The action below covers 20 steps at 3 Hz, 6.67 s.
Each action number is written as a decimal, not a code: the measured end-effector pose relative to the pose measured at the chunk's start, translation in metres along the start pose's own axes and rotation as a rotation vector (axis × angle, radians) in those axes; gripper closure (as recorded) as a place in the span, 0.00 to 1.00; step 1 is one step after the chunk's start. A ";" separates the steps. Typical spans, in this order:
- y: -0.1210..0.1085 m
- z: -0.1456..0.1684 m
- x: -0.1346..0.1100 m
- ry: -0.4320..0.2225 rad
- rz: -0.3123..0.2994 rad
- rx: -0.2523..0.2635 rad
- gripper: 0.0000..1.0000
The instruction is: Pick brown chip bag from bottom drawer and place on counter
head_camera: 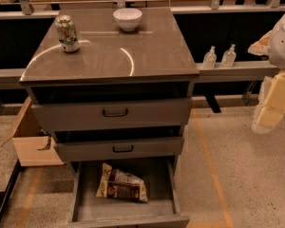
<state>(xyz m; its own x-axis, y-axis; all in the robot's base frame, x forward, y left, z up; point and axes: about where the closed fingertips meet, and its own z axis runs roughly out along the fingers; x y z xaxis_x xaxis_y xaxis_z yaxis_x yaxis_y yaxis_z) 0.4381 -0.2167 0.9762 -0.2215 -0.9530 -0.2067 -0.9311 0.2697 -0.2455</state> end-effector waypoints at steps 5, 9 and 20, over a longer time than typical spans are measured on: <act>0.106 0.206 -0.010 -0.107 -0.009 -0.047 0.00; 0.167 0.398 0.001 -0.107 0.042 -0.112 0.00; 0.112 0.781 -0.047 -0.637 0.324 0.004 0.00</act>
Offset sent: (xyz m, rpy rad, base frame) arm -0.0041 0.0072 -0.0937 0.0522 -0.0655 -0.0764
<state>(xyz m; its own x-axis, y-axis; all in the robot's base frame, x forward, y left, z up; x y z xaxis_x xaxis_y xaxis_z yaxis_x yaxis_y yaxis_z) 0.5703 -0.0336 0.2189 -0.2738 -0.5594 -0.7824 -0.8458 0.5273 -0.0810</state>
